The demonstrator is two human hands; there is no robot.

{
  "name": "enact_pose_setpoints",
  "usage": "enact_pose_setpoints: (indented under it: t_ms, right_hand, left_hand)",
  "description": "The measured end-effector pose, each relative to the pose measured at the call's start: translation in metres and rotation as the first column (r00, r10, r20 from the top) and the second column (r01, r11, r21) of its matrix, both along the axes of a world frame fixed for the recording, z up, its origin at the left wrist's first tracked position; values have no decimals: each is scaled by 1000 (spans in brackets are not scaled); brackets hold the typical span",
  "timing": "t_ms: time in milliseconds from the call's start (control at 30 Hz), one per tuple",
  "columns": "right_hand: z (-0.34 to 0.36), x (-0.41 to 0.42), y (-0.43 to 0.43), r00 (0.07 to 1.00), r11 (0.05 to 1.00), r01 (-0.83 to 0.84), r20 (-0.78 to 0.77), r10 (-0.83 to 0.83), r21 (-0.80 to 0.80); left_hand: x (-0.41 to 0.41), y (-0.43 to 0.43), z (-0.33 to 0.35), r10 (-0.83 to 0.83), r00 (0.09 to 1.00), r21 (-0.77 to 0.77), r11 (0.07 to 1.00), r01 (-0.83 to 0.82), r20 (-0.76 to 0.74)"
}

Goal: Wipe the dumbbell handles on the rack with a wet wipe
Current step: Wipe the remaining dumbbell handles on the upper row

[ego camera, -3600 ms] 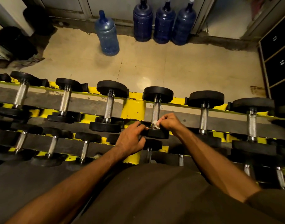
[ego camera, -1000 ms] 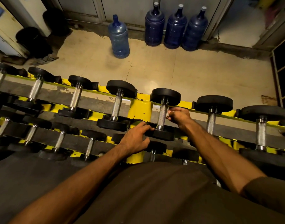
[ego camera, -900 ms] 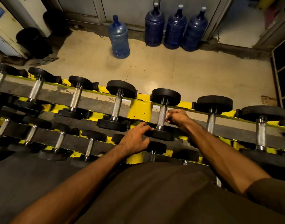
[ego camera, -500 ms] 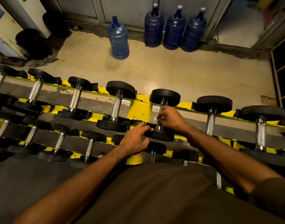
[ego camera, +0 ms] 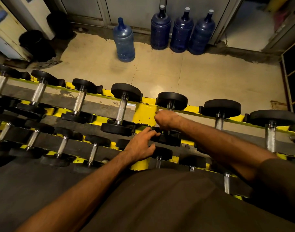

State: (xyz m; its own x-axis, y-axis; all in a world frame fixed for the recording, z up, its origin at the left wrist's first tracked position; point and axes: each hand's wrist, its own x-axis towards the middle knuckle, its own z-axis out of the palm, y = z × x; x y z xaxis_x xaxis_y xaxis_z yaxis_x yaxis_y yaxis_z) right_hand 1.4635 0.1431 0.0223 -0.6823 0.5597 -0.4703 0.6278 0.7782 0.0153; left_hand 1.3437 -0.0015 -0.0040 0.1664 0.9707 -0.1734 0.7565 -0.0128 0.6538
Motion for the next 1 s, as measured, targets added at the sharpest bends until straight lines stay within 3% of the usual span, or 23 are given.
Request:
enact_pose_setpoints:
  t_ms: [133,200,267,300,367,433,467,533,600,700,733,867,1000]
  right_hand:
    - [-1,19,3,936,947,286,-254,-244,144]
    - [-10,36,-10,884,937,339,-368,-289,79]
    - [-21,53,-26,732,874,472,-501,-462,-116]
    - [-26,58,-31,587,788,568,-555,-590,-237]
    - [-34,62,-31,159,487,703,-553,-818,-518]
    - [-41,57,-20,-256,147,634,-386,-886,-759]
    - [-44,54,-13,-402,21,557,-292,-868,-830]
    - [-47,49,0,-555,-131,437,-152,-818,-890]
    - [-47,52,3,-542,-214,411,-48,-839,-886]
    - [-47,71,-2,-344,-301,402,162,-925,-865]
    - [-47,76,-2,-316,-333,360,222,-922,-871]
    - [-43,68,15,-424,-331,161,237,-874,-930]
    - [-32,52,19,-392,-386,-29,365,-844,-922]
  left_hand:
    - [-1,-1,-1,-9,1000,-11,1000,9,-4]
    - [-2,-1,0,-8,1000,-22,1000,8,-9]
    - [-2,1,2,-9,1000,-27,1000,9,-10]
    - [-2,2,3,-11,1000,-25,1000,11,-11]
    - [-2,3,4,-16,1000,-25,1000,16,-11]
    - [-3,2,4,-21,1000,-33,999,21,-13]
    - [-3,2,4,-26,1000,-40,999,25,-16]
    - [-4,2,5,-32,999,-48,998,30,-24]
    - [-4,2,6,-27,999,-45,999,26,-25]
    - [-4,2,6,-17,1000,-39,999,16,-20]
    - [-4,2,6,-17,1000,-37,999,16,-19]
    - [-2,2,5,-7,1000,-29,1000,7,-6]
    - [-5,3,5,-17,1000,-22,1000,17,-12]
